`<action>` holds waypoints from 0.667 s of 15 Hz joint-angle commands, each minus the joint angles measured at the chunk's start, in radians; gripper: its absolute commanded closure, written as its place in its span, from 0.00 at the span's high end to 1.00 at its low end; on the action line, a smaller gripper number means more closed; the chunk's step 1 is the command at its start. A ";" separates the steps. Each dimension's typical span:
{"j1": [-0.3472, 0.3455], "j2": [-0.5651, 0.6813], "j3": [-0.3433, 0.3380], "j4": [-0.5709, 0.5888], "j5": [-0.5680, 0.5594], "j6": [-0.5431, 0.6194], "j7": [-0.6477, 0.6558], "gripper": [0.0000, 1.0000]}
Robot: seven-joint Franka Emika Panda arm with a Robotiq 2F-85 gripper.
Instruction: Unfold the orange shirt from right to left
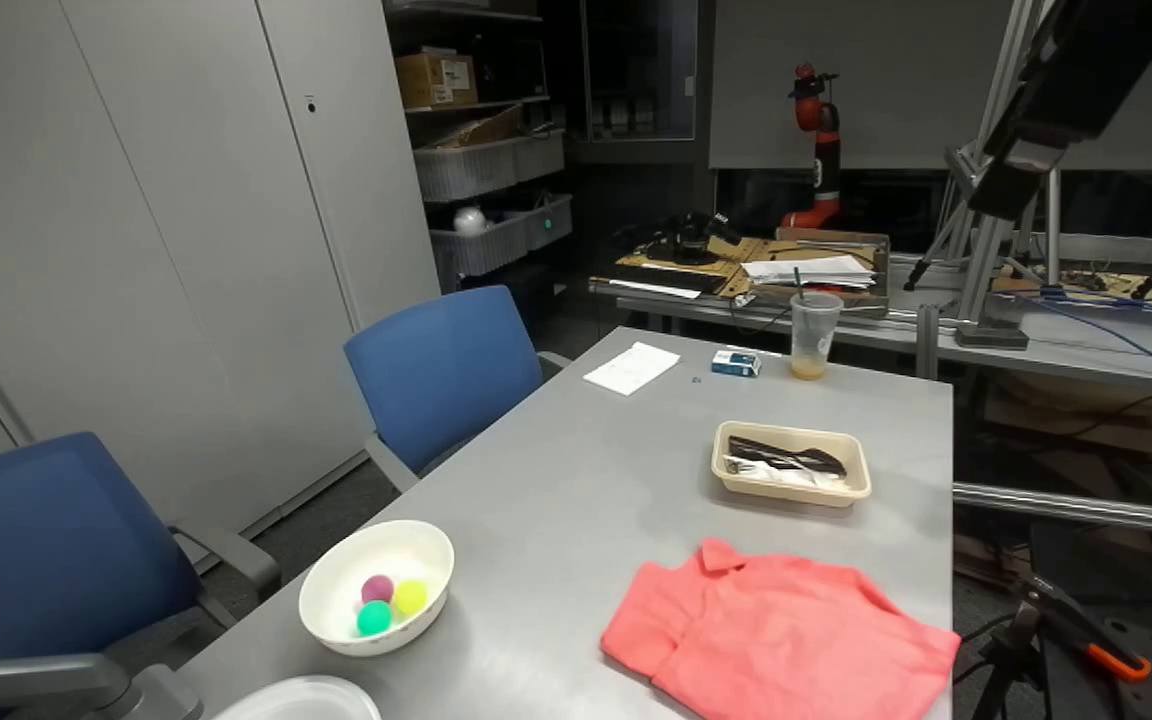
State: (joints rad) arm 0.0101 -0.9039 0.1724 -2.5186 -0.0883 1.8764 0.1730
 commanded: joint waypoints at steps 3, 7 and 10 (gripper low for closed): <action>0.008 0.002 -0.005 0.002 -0.005 -0.002 0.005 1.00; 0.019 0.009 -0.017 0.008 0.024 -0.021 0.002 1.00; 0.022 0.019 -0.018 0.019 0.043 -0.049 0.006 1.00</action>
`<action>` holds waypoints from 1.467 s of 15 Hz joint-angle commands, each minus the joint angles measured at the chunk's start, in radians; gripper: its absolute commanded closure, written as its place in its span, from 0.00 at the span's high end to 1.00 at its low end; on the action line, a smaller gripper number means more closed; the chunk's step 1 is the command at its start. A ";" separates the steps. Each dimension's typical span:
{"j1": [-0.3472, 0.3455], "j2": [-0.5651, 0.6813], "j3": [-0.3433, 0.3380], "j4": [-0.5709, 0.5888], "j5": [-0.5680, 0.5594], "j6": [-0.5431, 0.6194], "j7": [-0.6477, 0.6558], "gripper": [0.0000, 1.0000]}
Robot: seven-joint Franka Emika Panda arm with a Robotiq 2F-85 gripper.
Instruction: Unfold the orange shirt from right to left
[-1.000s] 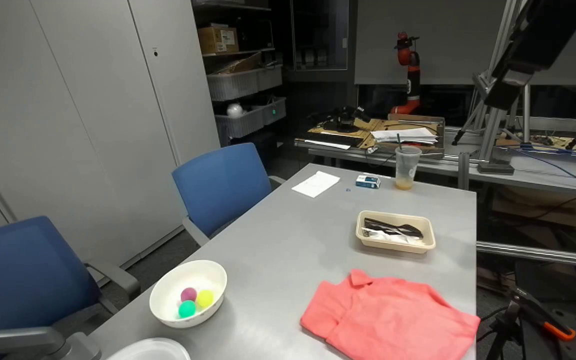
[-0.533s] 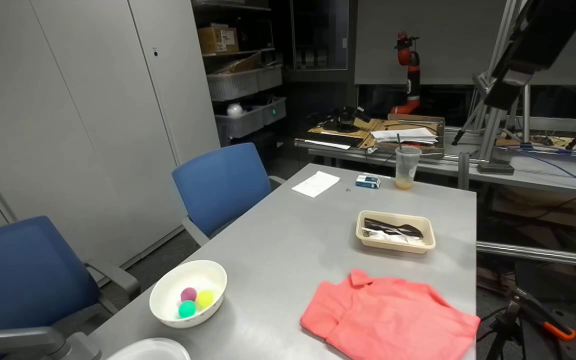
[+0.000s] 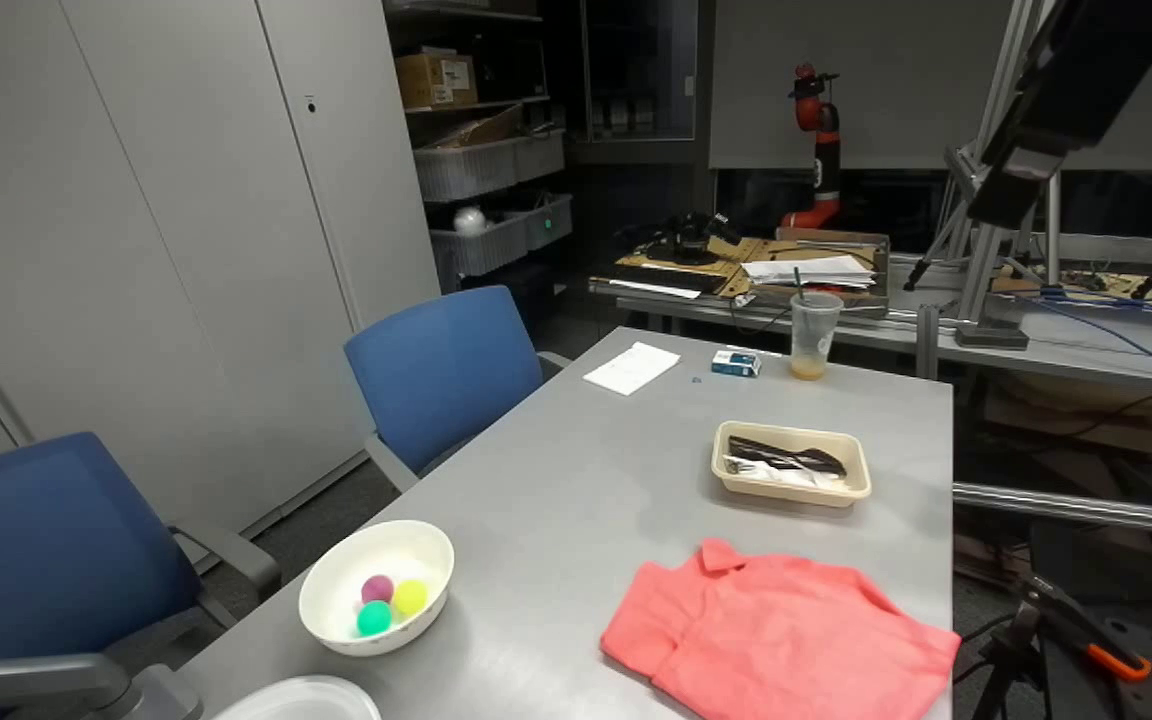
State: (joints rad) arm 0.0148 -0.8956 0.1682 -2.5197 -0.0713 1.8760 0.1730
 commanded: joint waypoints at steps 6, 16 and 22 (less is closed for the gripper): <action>0.008 0.009 -0.005 0.008 0.010 -0.073 0.005 1.00; 0.022 0.020 -0.018 0.020 0.026 -0.116 -0.019 1.00; -0.036 0.322 0.083 0.234 0.069 -0.115 0.063 1.00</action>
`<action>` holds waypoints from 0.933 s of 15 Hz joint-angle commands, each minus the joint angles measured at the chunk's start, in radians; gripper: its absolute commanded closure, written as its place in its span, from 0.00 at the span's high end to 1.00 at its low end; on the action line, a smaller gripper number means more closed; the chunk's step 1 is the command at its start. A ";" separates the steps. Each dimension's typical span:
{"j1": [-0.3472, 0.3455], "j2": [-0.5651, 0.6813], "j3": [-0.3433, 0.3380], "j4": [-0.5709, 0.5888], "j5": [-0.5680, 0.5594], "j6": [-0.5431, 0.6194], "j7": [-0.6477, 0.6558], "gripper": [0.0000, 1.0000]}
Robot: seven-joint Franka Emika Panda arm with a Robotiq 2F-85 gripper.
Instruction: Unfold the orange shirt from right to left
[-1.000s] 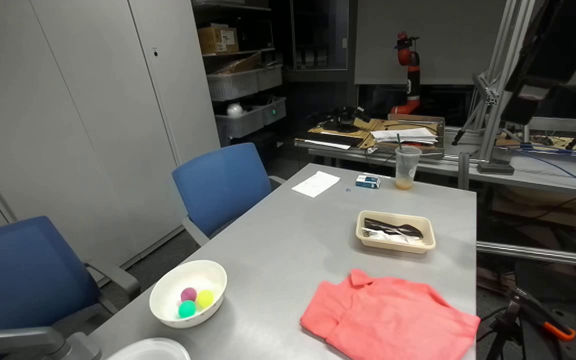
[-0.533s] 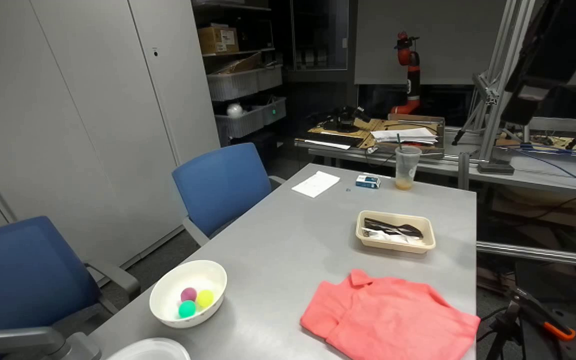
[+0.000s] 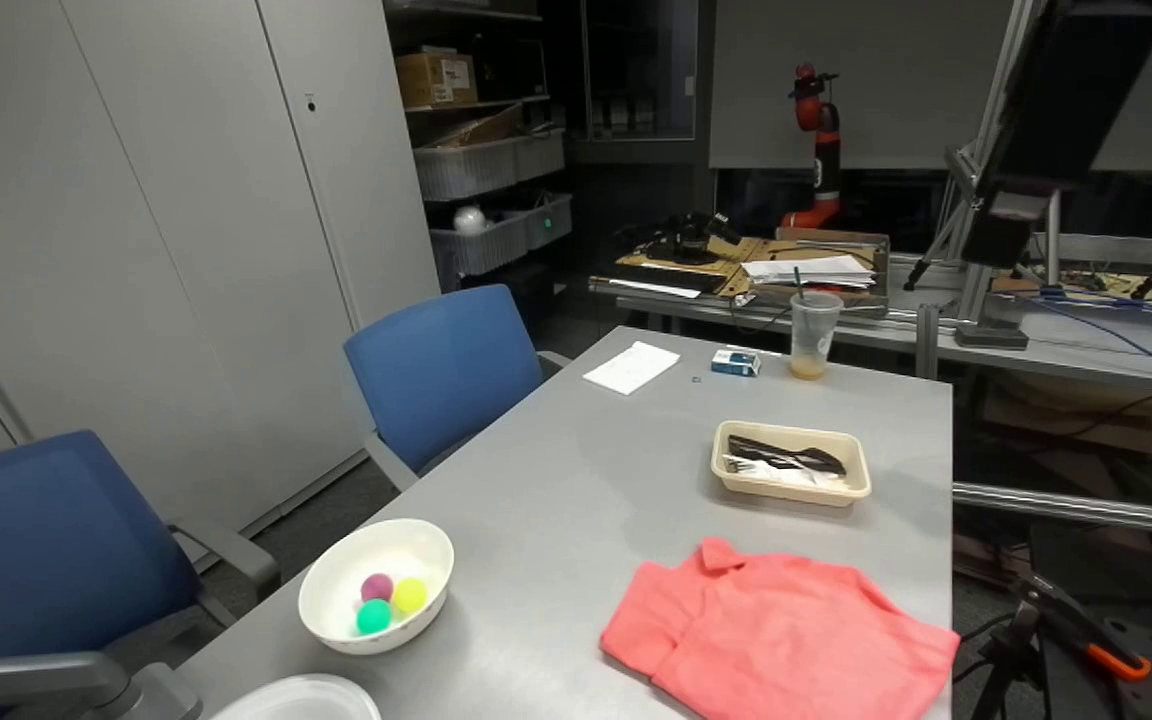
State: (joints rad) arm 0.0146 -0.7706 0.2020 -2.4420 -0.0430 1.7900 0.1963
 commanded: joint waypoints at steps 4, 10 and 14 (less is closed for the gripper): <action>0.009 0.234 0.037 0.160 -0.001 -0.009 0.082 1.00; 0.001 0.325 0.036 0.218 0.000 -0.009 0.093 1.00; -0.019 0.316 -0.024 0.126 -0.005 0.025 0.085 1.00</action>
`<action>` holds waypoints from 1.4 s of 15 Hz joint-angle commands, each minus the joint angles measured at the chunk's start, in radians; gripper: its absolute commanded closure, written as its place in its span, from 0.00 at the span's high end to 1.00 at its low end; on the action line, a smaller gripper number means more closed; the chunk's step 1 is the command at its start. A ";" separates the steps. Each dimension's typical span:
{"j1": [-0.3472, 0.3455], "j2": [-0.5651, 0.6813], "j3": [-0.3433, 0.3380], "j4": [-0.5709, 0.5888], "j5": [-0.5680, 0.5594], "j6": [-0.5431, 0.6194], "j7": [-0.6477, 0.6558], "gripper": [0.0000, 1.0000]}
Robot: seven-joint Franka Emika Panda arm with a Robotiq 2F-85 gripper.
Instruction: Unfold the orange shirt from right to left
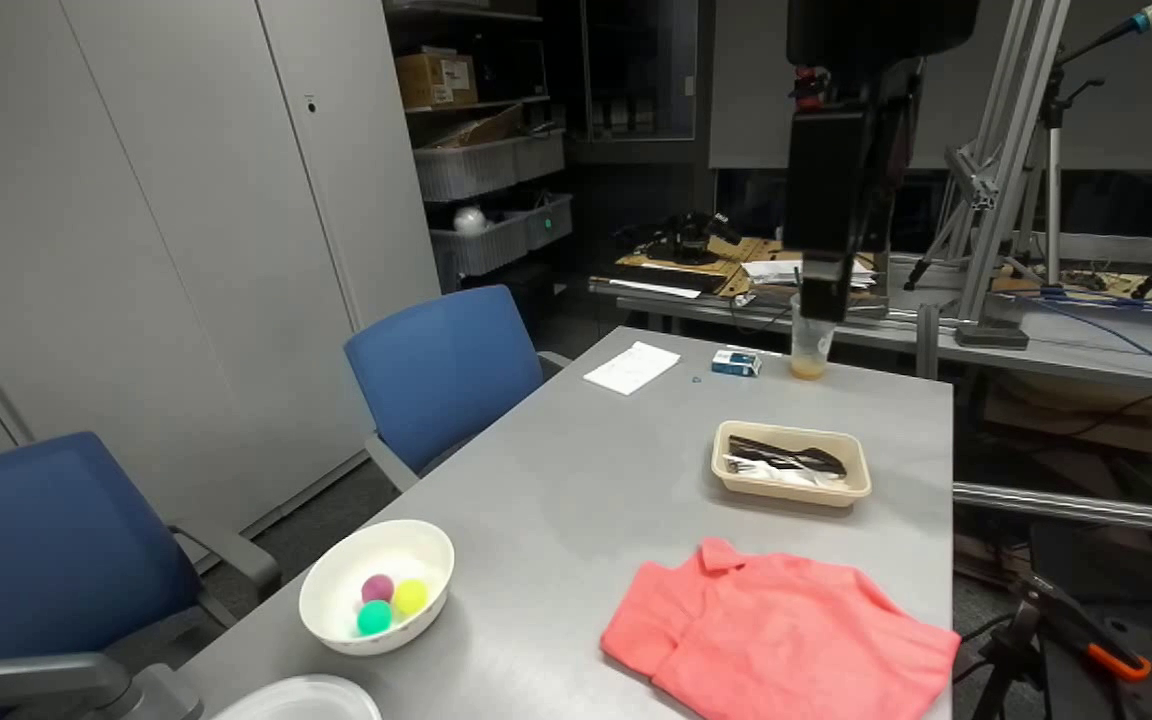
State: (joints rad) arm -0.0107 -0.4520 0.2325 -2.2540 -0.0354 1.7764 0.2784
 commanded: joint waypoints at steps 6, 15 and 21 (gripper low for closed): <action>-0.017 0.061 -0.155 -0.217 0.000 0.140 -0.017 1.00; -0.025 0.148 -0.185 -0.225 -0.003 0.129 -0.003 1.00; -0.032 0.200 -0.188 -0.264 -0.041 0.312 -0.017 1.00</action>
State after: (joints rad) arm -0.0392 -0.2876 0.0517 -2.4962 -0.0443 1.9778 0.2753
